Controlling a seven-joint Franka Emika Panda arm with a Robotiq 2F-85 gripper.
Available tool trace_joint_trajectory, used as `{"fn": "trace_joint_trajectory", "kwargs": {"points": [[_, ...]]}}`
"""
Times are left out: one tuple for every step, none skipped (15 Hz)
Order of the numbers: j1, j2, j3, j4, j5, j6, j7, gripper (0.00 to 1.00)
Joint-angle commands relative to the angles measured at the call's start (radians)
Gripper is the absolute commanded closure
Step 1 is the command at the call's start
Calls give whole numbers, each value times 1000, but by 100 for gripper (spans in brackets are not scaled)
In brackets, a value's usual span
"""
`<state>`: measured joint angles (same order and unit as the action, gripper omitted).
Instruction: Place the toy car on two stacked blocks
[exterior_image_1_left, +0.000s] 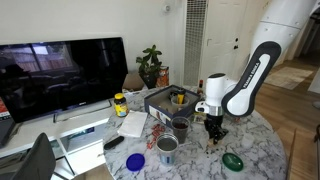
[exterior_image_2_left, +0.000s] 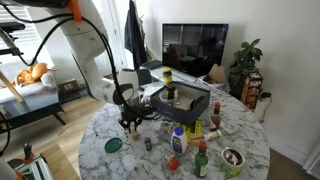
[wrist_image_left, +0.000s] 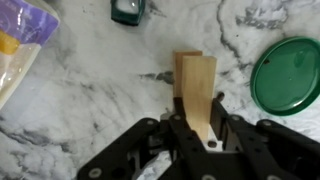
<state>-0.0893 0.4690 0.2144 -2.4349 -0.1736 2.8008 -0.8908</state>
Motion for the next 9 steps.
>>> {"fn": "trace_joint_trajectory", "kwargs": {"points": [[17,16,-26,-10,-33,45,4,93],[17,18,-27,-10,-35,47,5,93],[18,20,-29,-10,-39,52,6,93],[19,21,-31,-10,-41,57,7,93],[19,23,-32,-11,-44,59,8,93],[19,23,-33,-11,-46,62,9,93],[20,24,-34,-11,-47,64,10,93],[20,24,-35,-11,-48,66,10,93],[23,25,-37,-11,-51,67,11,93]]}}
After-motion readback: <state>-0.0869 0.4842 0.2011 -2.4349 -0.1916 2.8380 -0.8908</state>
